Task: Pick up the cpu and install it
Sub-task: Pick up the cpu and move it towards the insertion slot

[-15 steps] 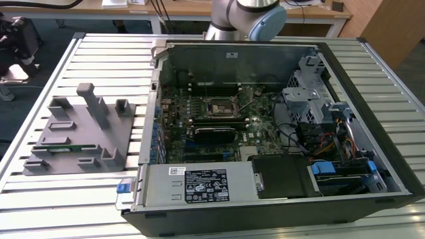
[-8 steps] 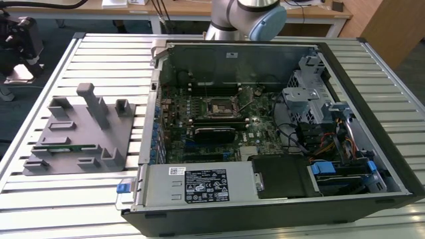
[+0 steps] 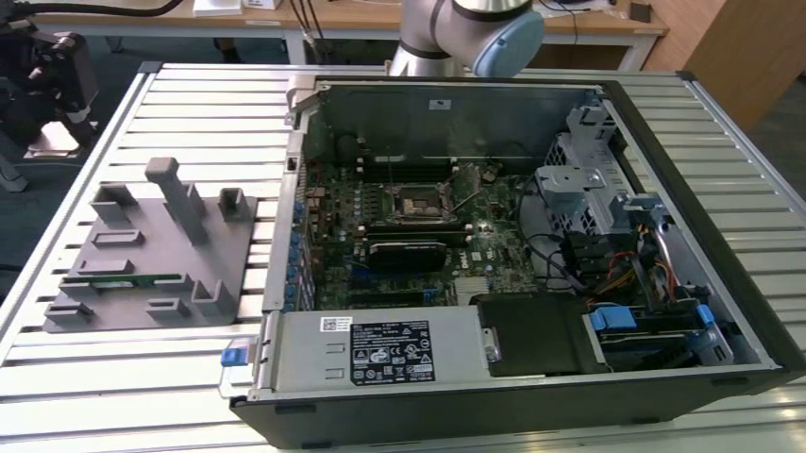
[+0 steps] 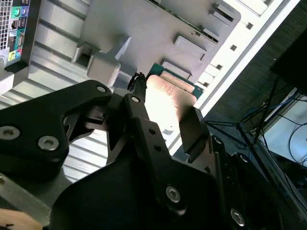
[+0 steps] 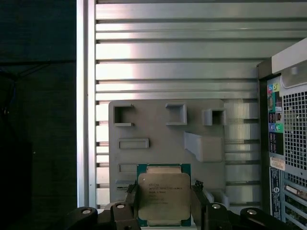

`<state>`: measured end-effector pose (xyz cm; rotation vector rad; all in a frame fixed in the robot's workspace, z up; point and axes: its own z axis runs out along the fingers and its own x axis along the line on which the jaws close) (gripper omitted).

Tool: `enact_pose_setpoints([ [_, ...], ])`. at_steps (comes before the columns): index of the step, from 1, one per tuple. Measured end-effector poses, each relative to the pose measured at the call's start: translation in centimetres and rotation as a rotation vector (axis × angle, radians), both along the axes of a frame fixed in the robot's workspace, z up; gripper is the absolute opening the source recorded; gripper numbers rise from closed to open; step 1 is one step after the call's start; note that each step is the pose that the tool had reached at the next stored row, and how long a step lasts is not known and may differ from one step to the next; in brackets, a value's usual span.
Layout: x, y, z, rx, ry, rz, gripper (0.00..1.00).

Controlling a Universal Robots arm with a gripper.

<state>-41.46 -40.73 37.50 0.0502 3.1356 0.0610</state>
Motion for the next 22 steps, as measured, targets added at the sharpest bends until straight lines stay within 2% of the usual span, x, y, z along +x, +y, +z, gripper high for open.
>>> enact_pose_setpoints([
  [9, 1.2, 0.01, 0.23, 0.0000, 0.0001, 0.001, 0.53],
  [22, 4.5, 0.02, 0.25, 0.0000, 0.0002, 0.002, 0.53],
])
